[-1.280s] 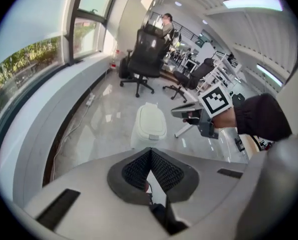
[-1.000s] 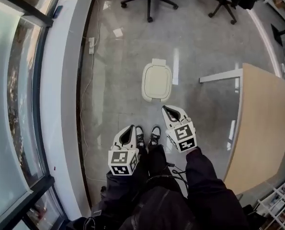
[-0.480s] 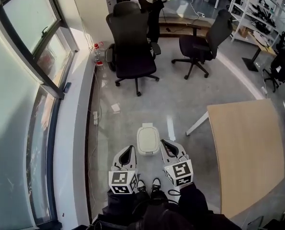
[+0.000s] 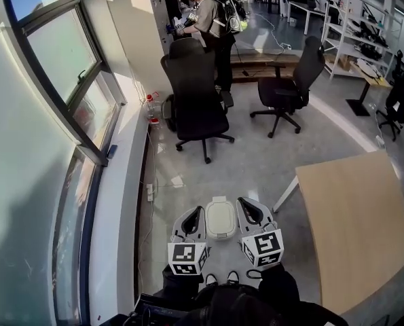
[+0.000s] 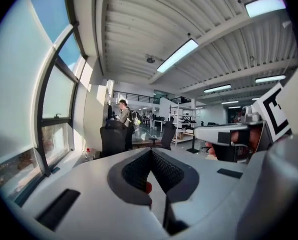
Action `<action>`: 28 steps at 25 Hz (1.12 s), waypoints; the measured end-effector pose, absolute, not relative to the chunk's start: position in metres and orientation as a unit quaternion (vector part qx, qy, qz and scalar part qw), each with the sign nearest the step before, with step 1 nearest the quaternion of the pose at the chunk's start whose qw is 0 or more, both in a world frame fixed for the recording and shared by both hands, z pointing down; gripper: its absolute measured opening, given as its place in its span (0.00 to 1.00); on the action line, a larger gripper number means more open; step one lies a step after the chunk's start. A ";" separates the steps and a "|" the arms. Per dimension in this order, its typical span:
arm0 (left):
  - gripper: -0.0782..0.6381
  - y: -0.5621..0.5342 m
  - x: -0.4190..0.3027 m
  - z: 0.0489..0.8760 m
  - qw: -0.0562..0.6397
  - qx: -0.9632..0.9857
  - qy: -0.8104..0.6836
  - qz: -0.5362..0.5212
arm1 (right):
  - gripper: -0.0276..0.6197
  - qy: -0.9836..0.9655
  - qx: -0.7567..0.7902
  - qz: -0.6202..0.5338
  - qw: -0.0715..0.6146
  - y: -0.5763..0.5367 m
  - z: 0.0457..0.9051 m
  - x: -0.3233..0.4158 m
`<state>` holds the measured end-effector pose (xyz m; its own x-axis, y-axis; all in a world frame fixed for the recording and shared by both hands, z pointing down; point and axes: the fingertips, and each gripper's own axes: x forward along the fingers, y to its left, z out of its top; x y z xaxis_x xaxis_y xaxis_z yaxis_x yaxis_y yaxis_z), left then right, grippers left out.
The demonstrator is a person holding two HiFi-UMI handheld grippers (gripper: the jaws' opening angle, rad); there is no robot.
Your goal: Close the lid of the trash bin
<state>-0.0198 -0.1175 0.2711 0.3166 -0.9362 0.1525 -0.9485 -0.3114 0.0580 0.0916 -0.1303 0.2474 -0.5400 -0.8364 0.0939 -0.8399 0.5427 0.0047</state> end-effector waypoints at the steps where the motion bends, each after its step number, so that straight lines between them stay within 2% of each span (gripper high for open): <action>1: 0.11 -0.118 -0.019 0.267 0.060 0.807 -0.585 0.046 | 0.05 -0.876 0.480 0.017 0.036 -0.131 0.241 0.091; 14: 0.11 -0.121 -0.038 0.231 0.045 0.801 -0.597 0.019 | 0.05 -0.870 0.493 -0.006 0.003 -0.129 0.201 0.088; 28: 0.11 -0.124 -0.035 0.221 0.031 0.812 -0.583 0.016 | 0.05 -0.873 0.487 -0.031 -0.002 -0.122 0.185 0.078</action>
